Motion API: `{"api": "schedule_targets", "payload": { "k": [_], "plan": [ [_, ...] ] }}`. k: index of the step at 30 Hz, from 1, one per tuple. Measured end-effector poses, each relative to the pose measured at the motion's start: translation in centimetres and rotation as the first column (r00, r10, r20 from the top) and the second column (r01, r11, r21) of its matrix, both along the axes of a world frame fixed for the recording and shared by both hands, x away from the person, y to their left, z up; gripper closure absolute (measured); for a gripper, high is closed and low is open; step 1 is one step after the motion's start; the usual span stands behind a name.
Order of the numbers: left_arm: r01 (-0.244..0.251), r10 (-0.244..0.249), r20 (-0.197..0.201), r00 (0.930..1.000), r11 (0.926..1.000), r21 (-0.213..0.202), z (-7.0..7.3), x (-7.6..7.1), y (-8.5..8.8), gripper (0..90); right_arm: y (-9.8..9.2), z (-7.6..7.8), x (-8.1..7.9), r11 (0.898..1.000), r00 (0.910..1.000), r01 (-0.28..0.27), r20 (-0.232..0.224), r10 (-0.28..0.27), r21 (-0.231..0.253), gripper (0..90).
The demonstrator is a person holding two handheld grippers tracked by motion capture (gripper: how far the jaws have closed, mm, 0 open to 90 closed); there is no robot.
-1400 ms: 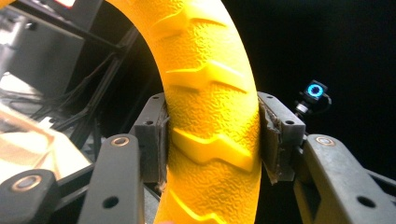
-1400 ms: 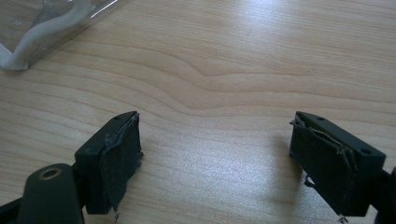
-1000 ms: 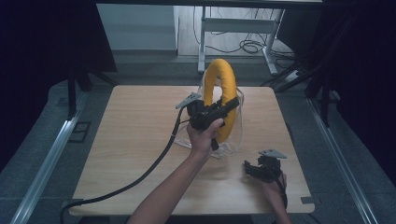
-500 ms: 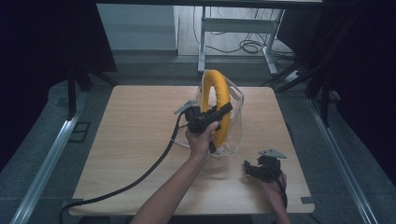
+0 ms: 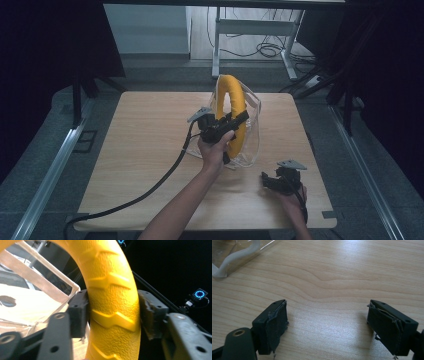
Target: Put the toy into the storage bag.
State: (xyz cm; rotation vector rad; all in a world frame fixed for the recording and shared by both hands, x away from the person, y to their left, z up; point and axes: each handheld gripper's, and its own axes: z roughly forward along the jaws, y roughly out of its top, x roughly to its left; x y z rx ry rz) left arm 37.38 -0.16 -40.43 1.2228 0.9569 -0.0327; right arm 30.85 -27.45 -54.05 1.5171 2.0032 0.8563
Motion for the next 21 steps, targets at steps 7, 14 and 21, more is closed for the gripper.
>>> {"api": "schedule_targets", "payload": {
  "k": [7, 14, 21],
  "plan": [
    [0.02, -0.02, 0.007, 0.9998, 0.9998, 0.0, 0.4, -0.2, 1.3, 34.4, 0.0, 0.0, 0.0, 1.0, 1.0, 0.001, -0.001, -0.001, 0.003, 16.4],
    [0.016, -0.016, 0.011, 0.9998, 0.9998, 0.014, 0.2, -0.5, 4.1, 34.5, 0.0, 0.0, 0.0, 1.0, 1.0, 0.0, -0.003, 0.0, -0.001, 16.4],
    [0.006, -0.007, 0.017, 0.9998, 0.9965, 0.084, -0.1, -1.0, 6.2, 34.7, 0.0, 0.0, 0.0, 1.0, 1.0, 0.001, -0.002, -0.001, -0.001, 16.5]
  ]
}}
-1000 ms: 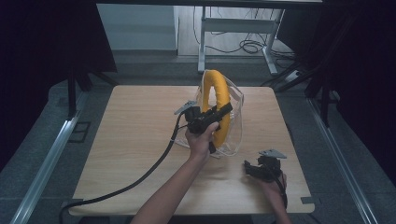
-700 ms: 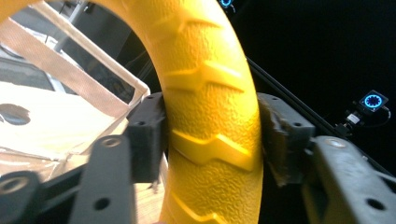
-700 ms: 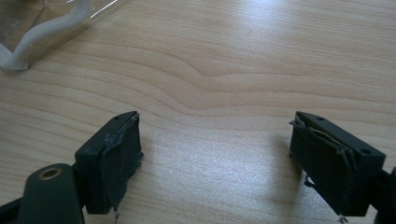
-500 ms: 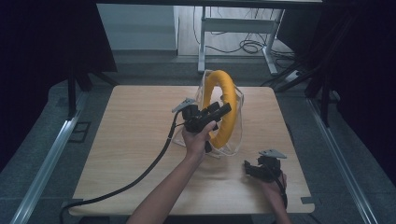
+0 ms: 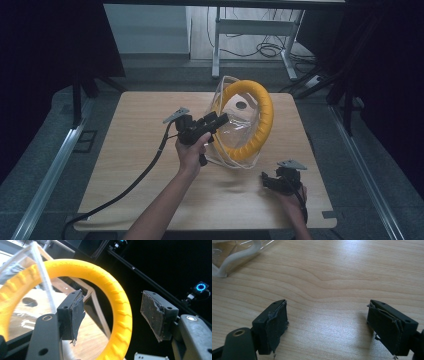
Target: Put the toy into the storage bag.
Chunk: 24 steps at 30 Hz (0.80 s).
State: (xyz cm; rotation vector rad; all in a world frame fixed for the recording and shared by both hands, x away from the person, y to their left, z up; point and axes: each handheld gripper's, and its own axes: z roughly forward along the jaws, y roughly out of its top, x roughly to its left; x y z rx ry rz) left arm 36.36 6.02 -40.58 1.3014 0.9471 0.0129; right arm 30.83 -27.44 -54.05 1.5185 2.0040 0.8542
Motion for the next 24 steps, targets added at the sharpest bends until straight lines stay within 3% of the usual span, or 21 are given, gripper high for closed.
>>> {"api": "schedule_targets", "payload": {
  "k": [2, 4, 10, 16, 24],
  "plan": [
    [0.002, -0.002, 0.017, 0.9998, 0.9993, 0.036, 0.0, -0.4, 0.3, 34.9, 0.0, 0.0, 0.0, 1.0, 1.0, 0.0, 0.002, 0.0, -0.002, 16.5],
    [0.025, -0.026, 0.019, 0.9995, 0.999, 0.038, -0.1, -0.7, 1.0, 35.0, 0.0, 0.0, 0.0, 1.0, 1.0, 0.0, 0.001, 0.0, -0.002, 16.5],
    [0.029, -0.03, 0.02, 0.9994, 0.9986, 0.043, -0.4, -1.5, 2.8, 35.2, 0.0, 0.0, 0.0, 1.0, 1.0, 0.002, 0.001, -0.002, 0.001, 16.5],
    [0.035, -0.038, 0.03, 0.9988, 0.9951, 0.092, -0.8, -2.6, 5.0, 35.4, 0.0, 0.0, 0.0, 1.0, 1.0, 0.004, 0.001, -0.004, 0.002, 16.5],
    [0.059, -0.061, 0.006, 0.9981, 0.9899, 0.129, -1.7, -3.6, 7.3, 35.2, 0.0, 0.0, 0.0, 1.0, 1.0, 0.009, 0.002, -0.009, 0.0, 16.5]
  ]
}}
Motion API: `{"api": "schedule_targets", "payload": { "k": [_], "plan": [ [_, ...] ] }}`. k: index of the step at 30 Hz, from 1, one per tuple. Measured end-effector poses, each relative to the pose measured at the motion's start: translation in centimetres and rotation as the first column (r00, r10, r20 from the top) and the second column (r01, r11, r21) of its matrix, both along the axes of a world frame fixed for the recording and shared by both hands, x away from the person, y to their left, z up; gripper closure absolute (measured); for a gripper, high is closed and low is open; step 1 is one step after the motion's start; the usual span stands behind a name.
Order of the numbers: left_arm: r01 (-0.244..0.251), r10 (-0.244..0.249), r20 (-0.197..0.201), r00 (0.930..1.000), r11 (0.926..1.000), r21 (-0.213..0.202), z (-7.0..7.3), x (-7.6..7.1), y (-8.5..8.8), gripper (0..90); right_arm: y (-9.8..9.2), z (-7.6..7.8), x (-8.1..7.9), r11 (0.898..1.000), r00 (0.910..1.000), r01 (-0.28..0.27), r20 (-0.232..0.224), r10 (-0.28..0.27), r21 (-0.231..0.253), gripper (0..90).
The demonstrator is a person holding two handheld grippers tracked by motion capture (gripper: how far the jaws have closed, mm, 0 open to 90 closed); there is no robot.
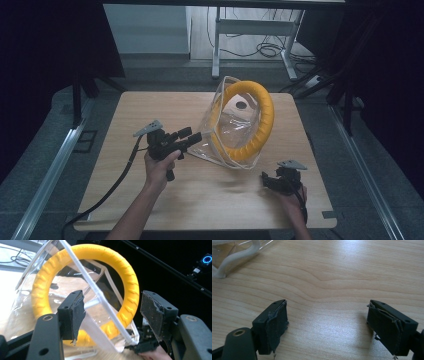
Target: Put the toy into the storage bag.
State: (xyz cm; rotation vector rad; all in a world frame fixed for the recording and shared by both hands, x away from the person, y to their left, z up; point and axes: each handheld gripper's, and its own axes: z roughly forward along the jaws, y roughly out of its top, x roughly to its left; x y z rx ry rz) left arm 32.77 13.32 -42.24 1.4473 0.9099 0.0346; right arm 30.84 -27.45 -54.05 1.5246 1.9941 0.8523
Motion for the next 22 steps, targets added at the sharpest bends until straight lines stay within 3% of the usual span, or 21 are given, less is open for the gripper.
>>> {"api": "schedule_targets", "payload": {
  "k": [5, 8, 13, 22],
  "plan": [
    [-0.005, 0.005, -0.005, 1.0, 0.9995, 0.031, -0.8, -0.5, 0.9, 35.3, 0.0, 0.0, 0.0, 1.0, 1.0, 0.0, 0.0, 0.0, 0.0, 16.6],
    [0.002, -0.002, -0.017, 0.9999, 0.9996, 0.027, -1.1, -0.5, 1.1, 35.3, 0.0, 0.0, 0.0, 1.0, 1.0, 0.002, 0.0, -0.002, 0.001, 16.5],
    [0.032, -0.03, -0.037, 0.9989, 0.9979, 0.056, -2.0, -1.1, 1.5, 34.7, 0.0, 0.0, 0.0, 1.0, 1.0, 0.003, 0.0, -0.003, 0.002, 16.6],
    [0.033, -0.031, -0.029, 0.9991, 0.997, 0.07, -2.1, -1.5, 1.9, 34.4, 0.0, 0.0, 0.0, 1.0, 1.0, 0.004, 0.0, -0.004, 0.0, 16.6]
  ]
}}
